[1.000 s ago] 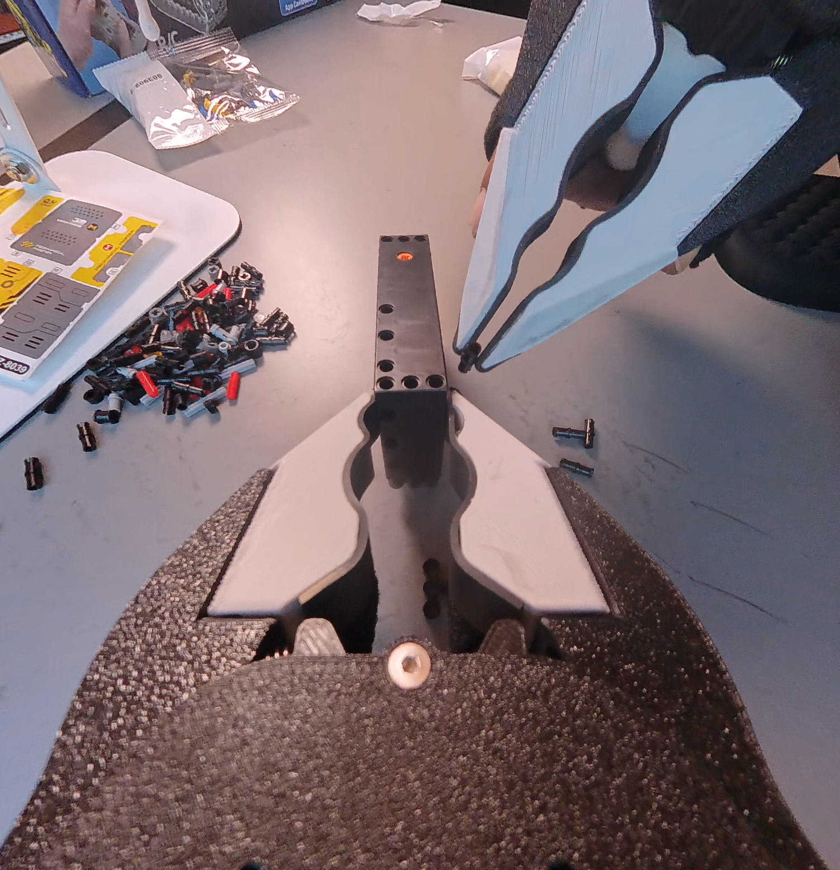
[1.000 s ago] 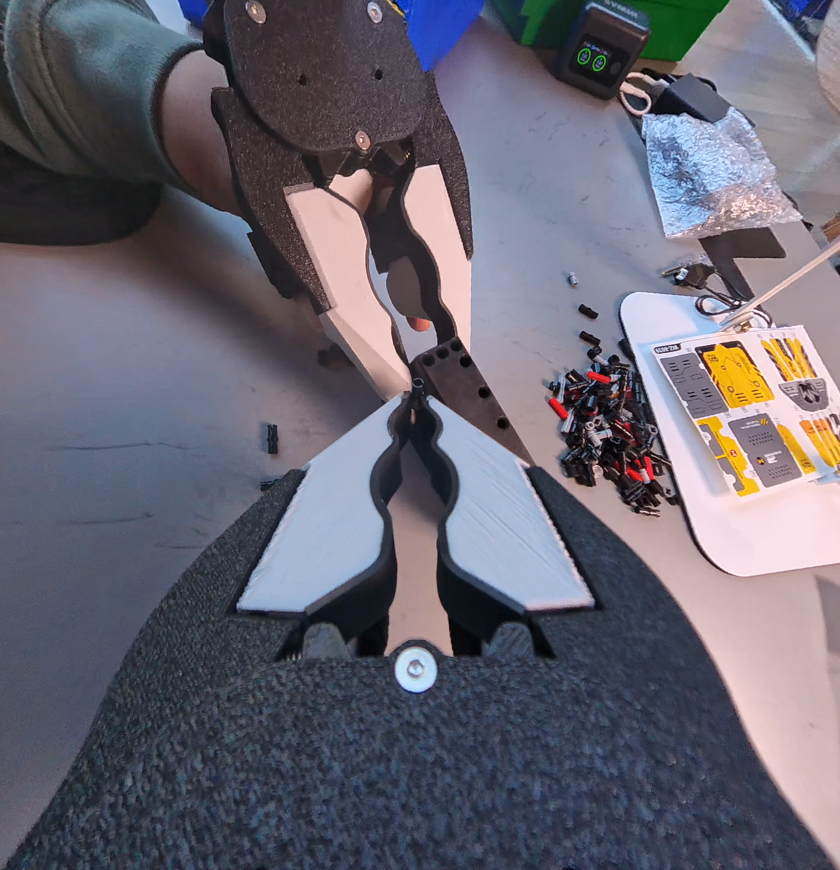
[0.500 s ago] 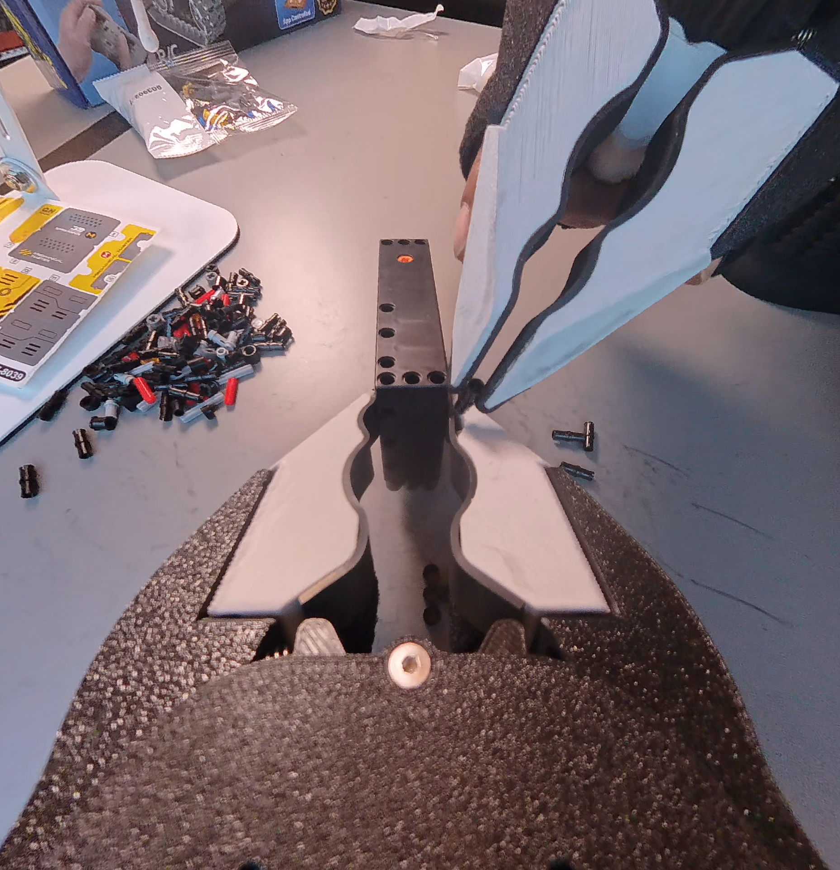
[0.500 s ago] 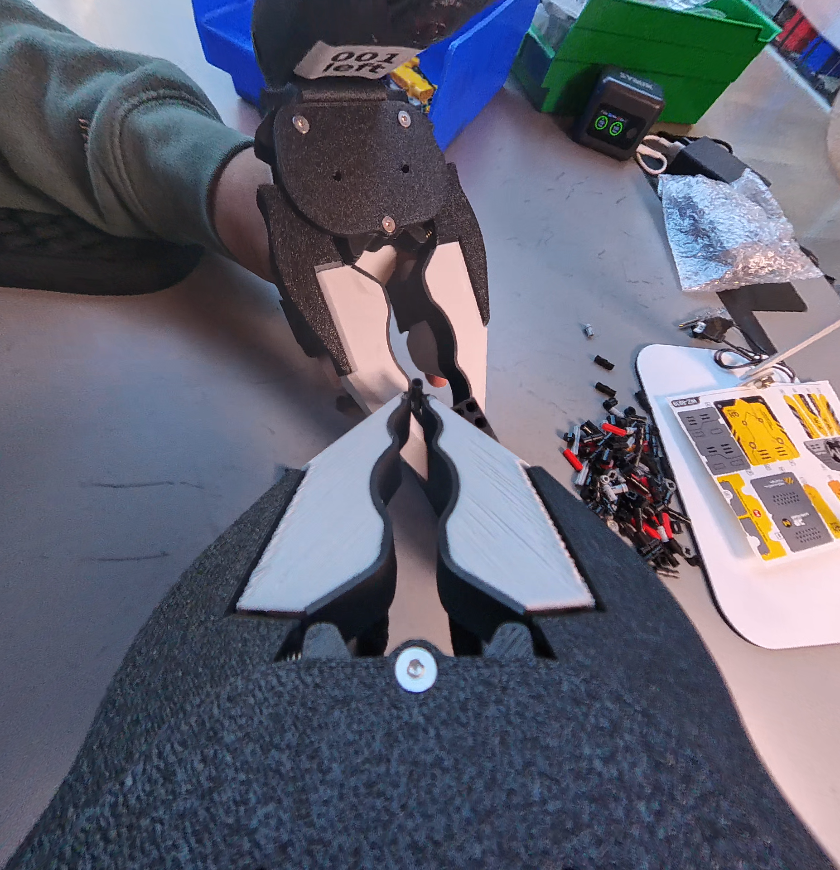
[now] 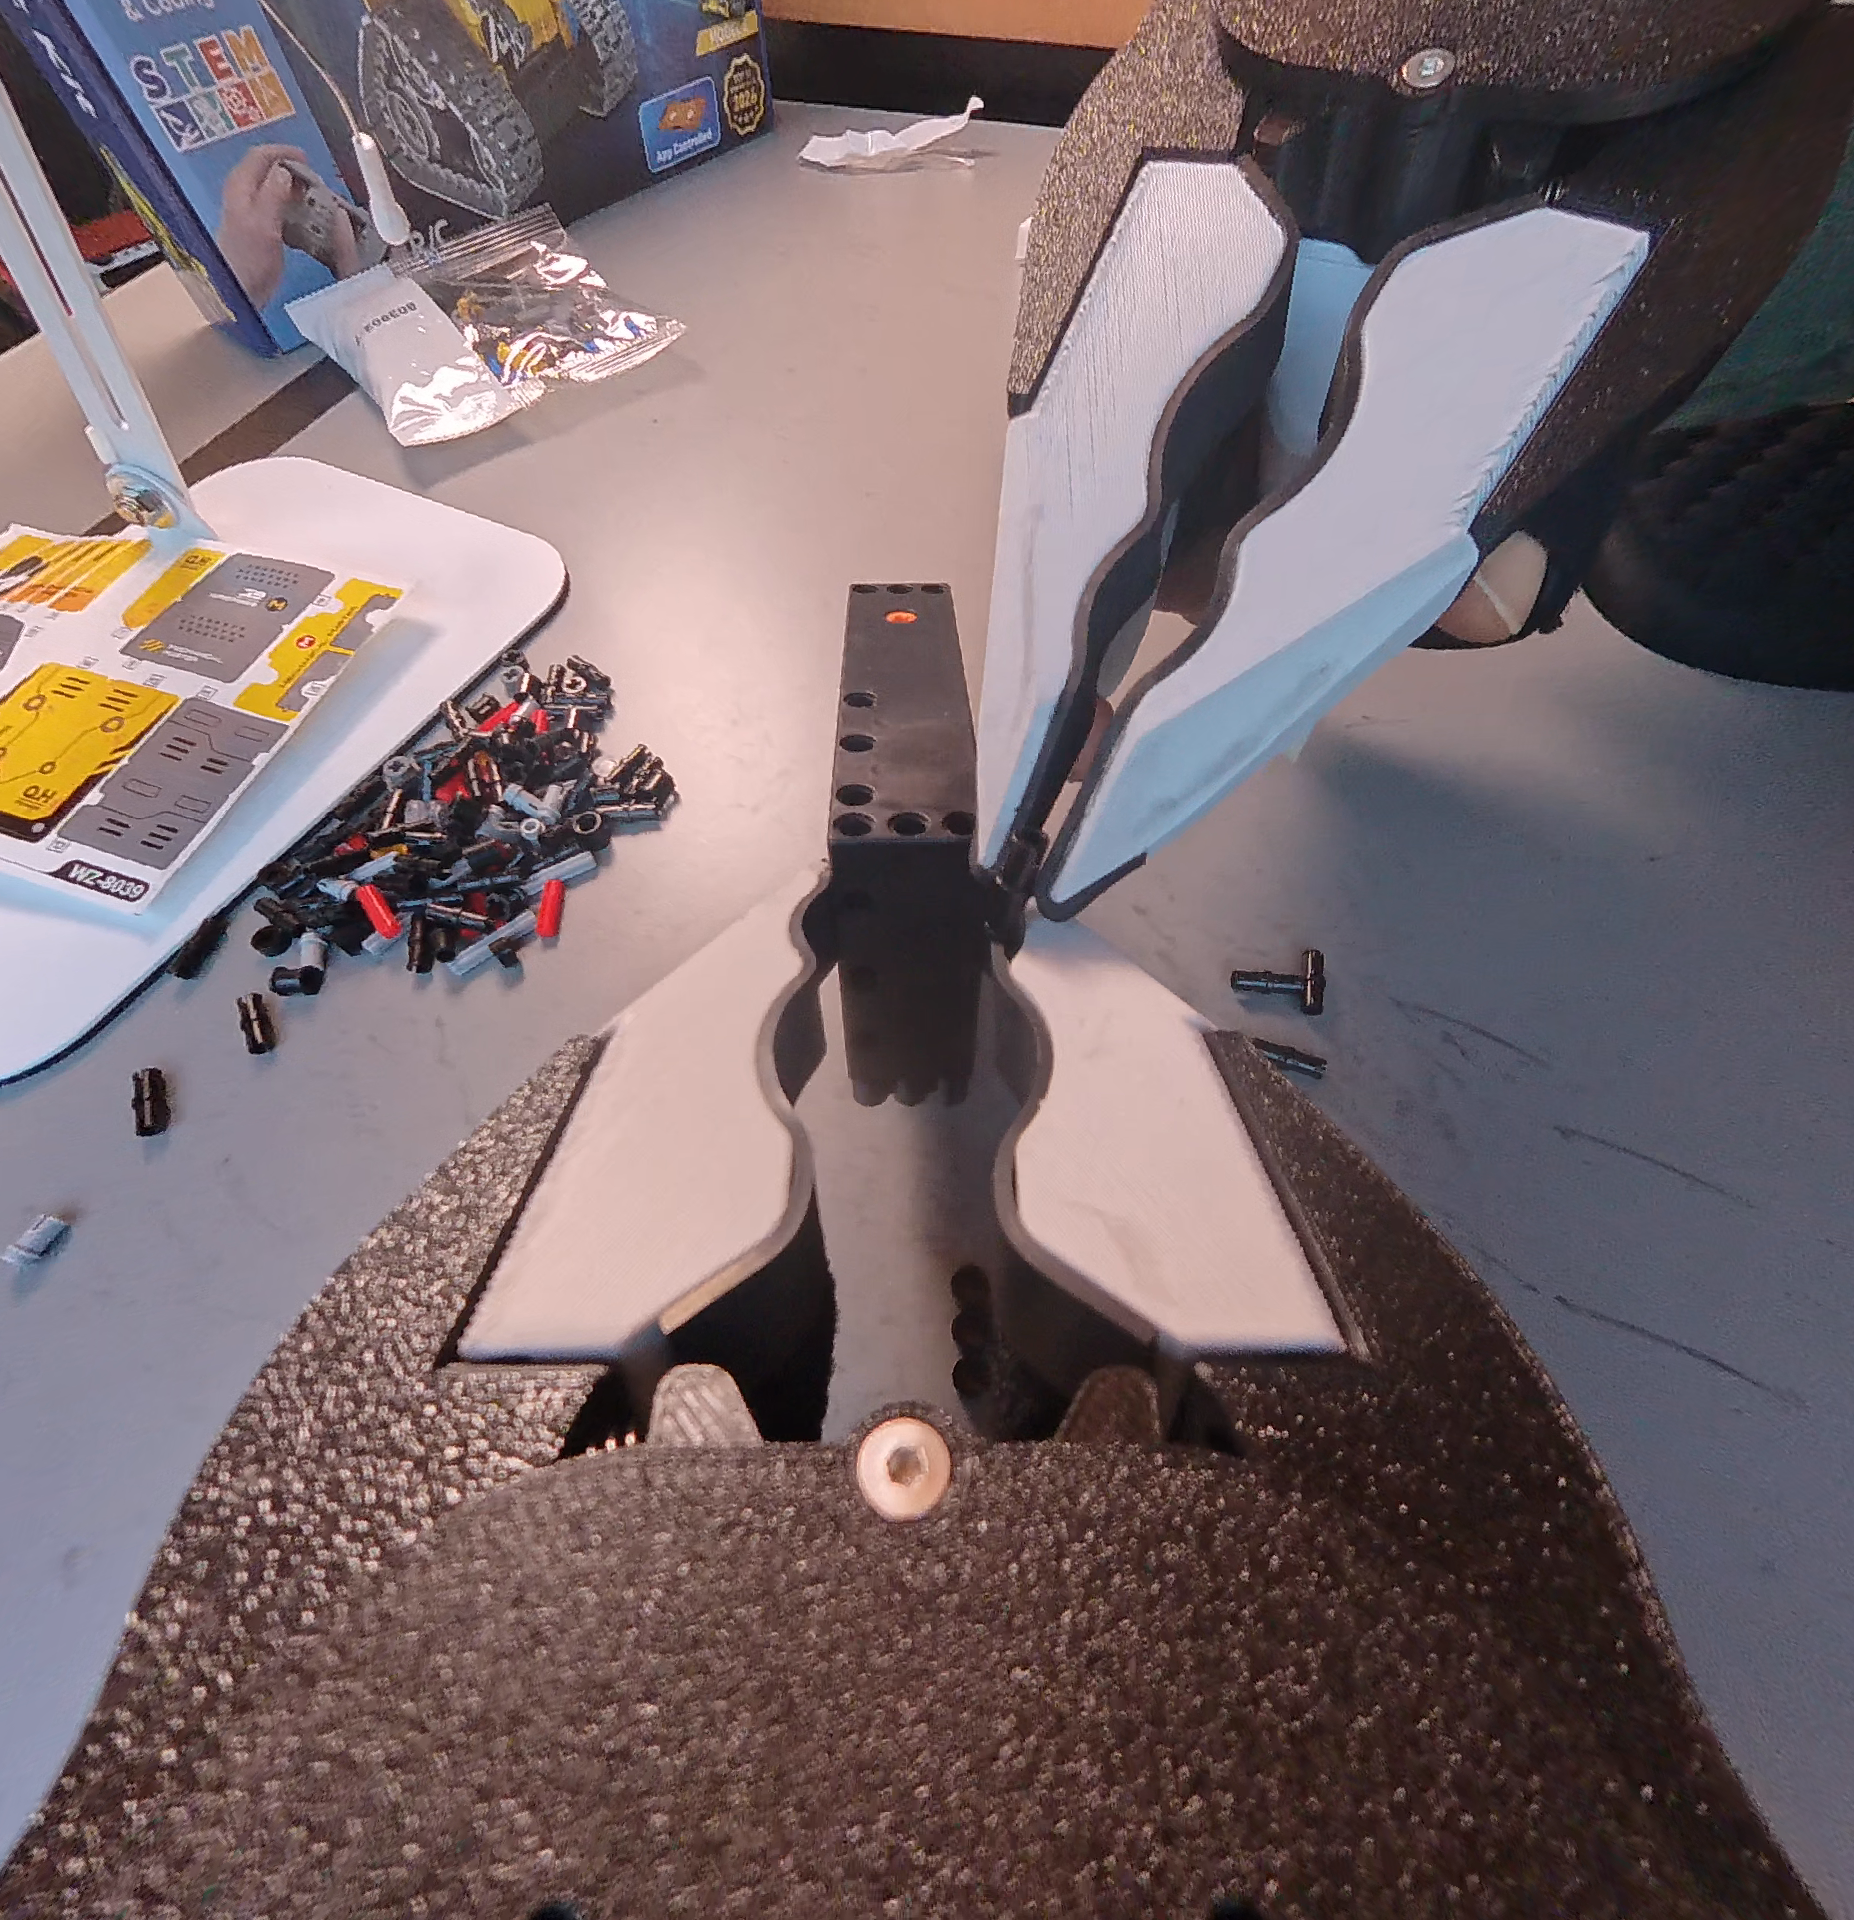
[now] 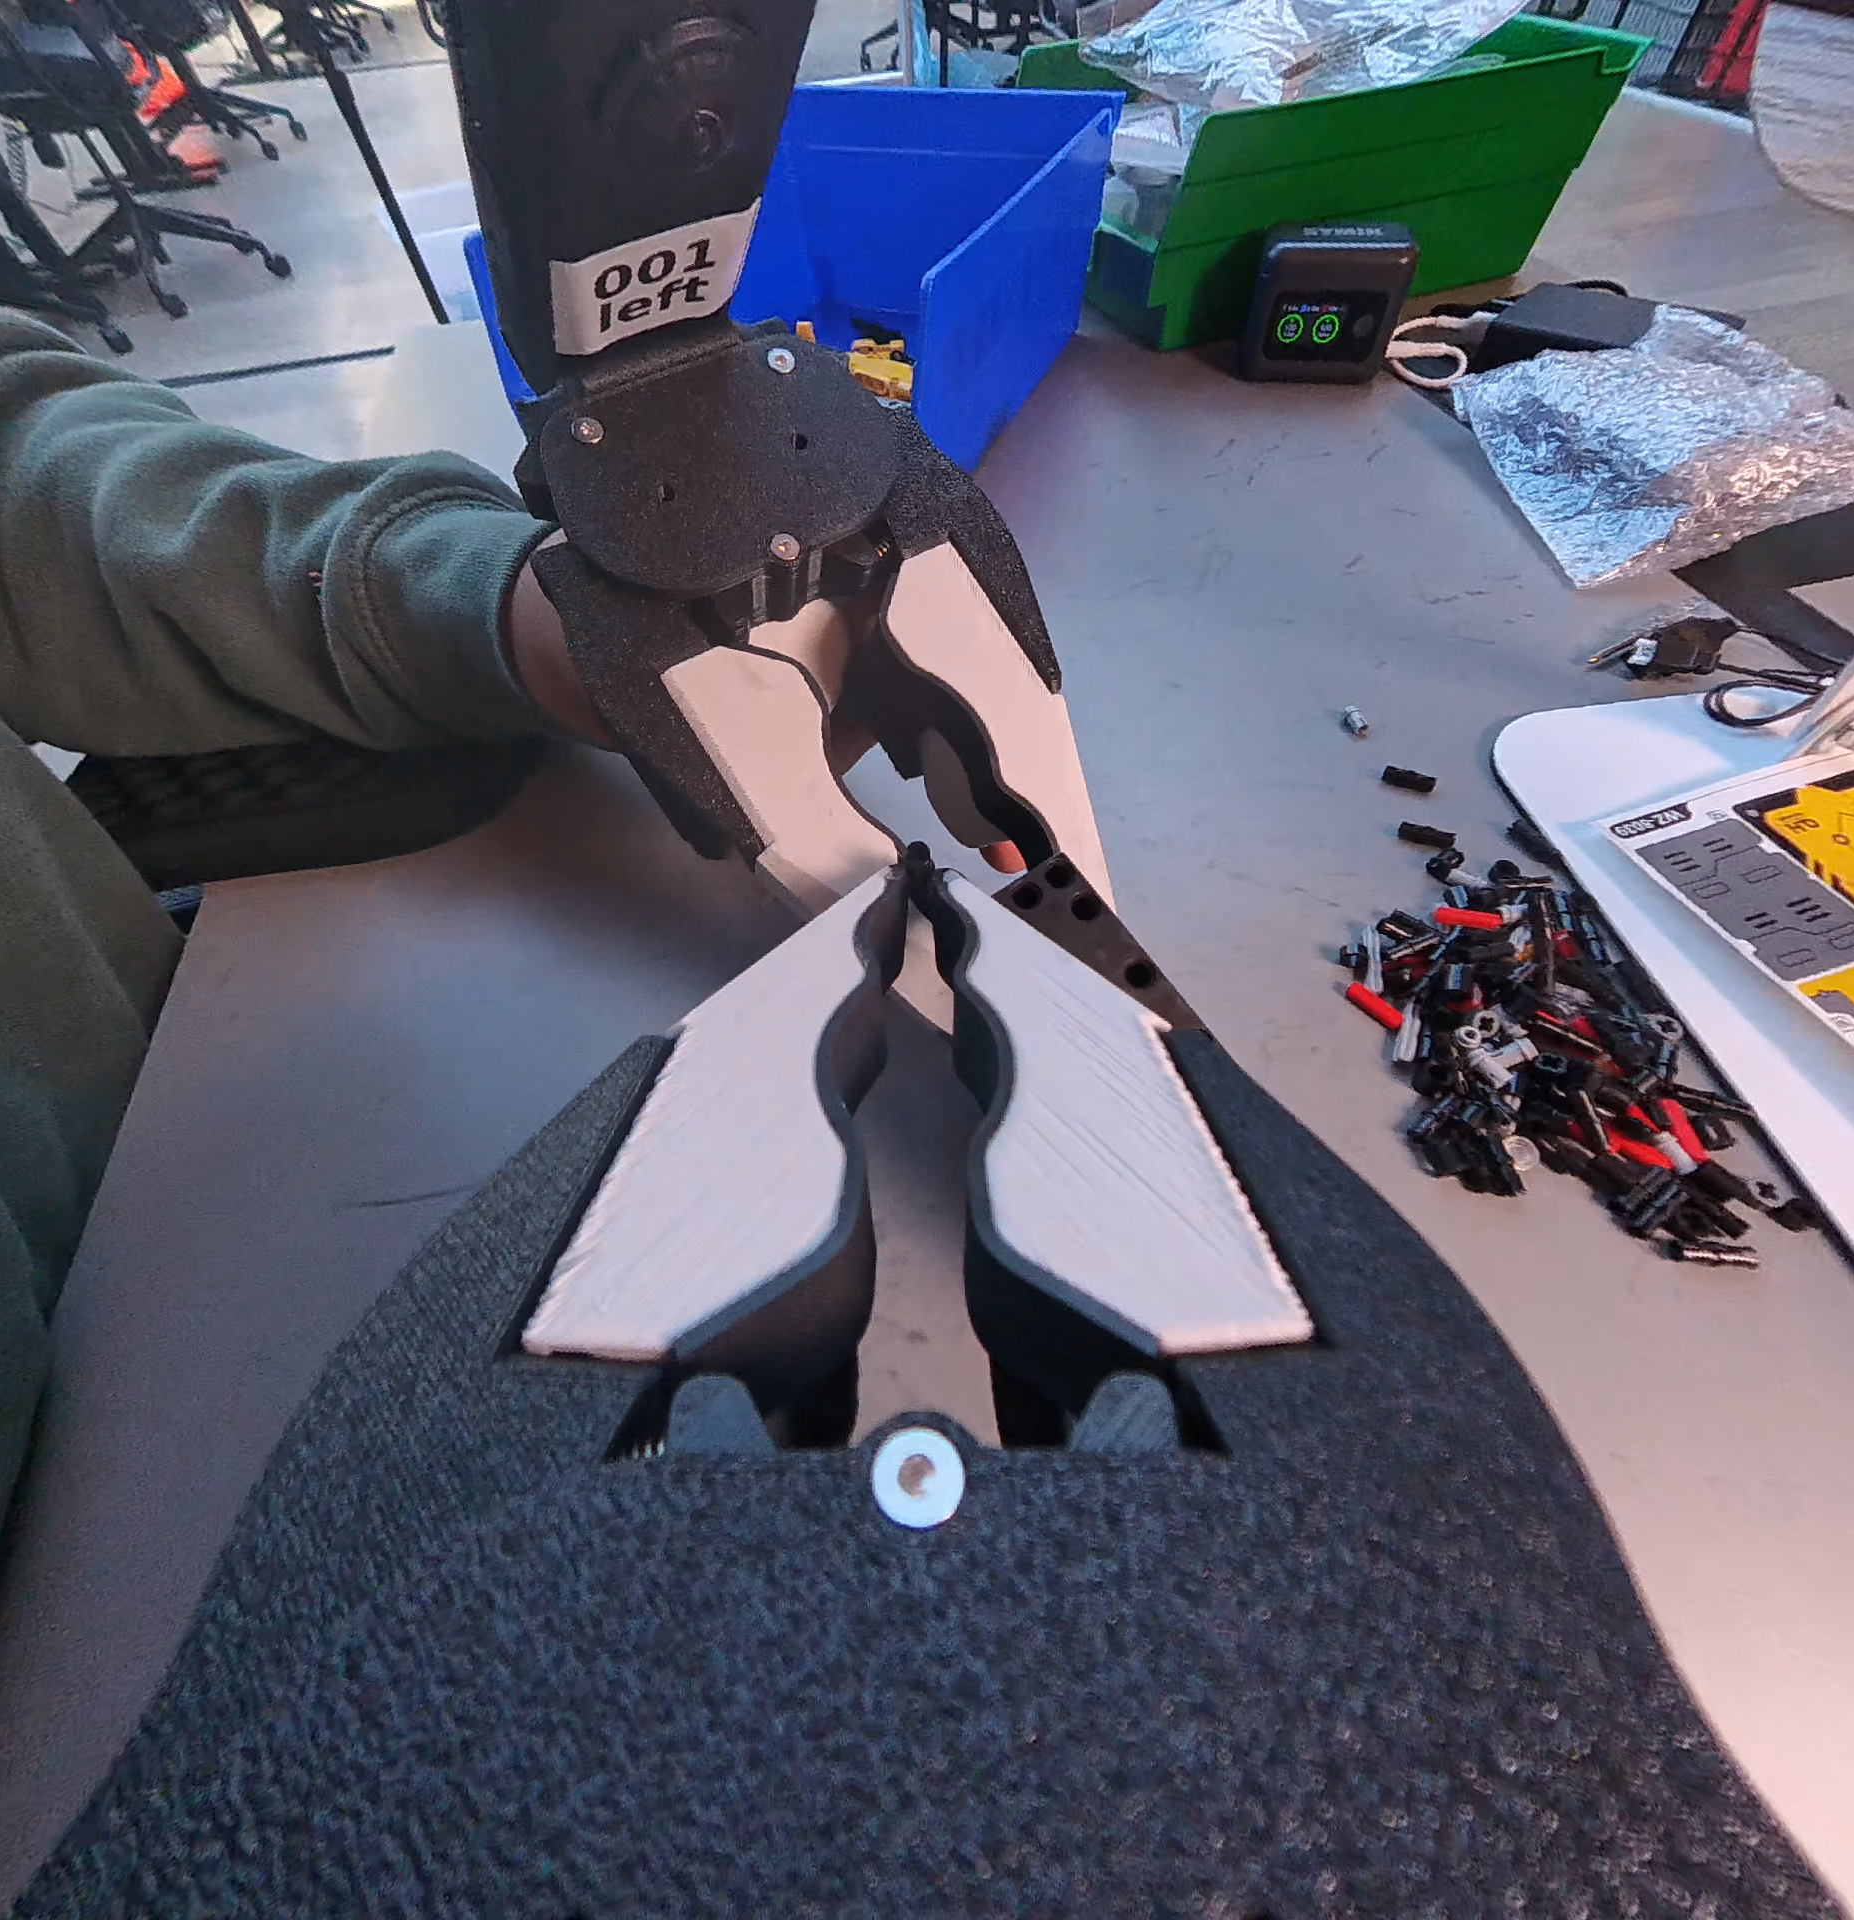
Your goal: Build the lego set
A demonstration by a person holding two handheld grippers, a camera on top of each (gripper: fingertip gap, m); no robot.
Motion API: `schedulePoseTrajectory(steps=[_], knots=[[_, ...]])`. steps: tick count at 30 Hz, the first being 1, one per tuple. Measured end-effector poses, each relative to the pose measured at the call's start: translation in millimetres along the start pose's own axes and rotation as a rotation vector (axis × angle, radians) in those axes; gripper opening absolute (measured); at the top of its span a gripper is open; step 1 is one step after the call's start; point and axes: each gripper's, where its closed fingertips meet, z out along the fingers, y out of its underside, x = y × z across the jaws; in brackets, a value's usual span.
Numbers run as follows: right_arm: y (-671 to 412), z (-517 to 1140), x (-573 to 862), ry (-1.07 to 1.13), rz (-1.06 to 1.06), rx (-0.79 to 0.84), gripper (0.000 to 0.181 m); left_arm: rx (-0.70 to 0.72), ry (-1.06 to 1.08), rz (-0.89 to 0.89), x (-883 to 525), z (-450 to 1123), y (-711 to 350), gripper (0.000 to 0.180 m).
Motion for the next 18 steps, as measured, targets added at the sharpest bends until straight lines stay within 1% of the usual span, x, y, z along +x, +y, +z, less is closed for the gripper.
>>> schedulePoseTrajectory(steps=[10, 18], knots=[[6.3, -2.3, -0.6, 0.010, -0.077, -0.047, 0.001, -0.004, -0.006, 0.014, -0.4, 0.0, 0.4, 0.026], [6.6, -2.5, -0.5, 0.027, -0.103, -0.047, 0.003, -0.006, -0.016, 0.036, -0.8, 0.6, 0.8, 0.026]])
